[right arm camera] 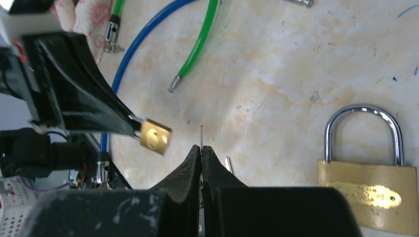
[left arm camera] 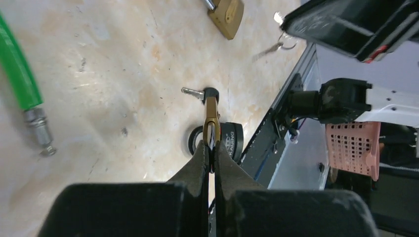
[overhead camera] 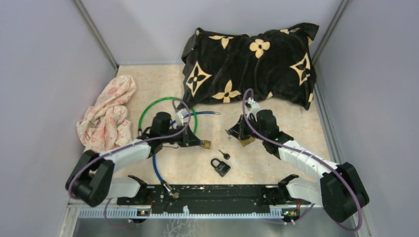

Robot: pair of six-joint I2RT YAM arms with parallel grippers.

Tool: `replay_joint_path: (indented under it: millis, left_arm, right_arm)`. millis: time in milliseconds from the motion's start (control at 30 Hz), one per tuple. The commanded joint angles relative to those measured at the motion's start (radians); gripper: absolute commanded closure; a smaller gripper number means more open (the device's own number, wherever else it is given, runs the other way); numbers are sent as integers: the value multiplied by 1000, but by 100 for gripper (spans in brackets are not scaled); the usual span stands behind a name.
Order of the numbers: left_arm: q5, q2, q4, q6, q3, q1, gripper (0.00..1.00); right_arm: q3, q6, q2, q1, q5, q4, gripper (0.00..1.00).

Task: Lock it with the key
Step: Place the key at the center of the board.

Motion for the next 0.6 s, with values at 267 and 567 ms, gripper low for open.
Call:
replay_joint_path:
  millis: [267,567]
  left_arm:
    - [-216,466,148,-9,268,-117,100]
    - [-374,366,119,74,230,-161,1]
  right_arm:
    - [123,2,352,11,25,284,100]
    - [292,-143,472,8,95,20,38]
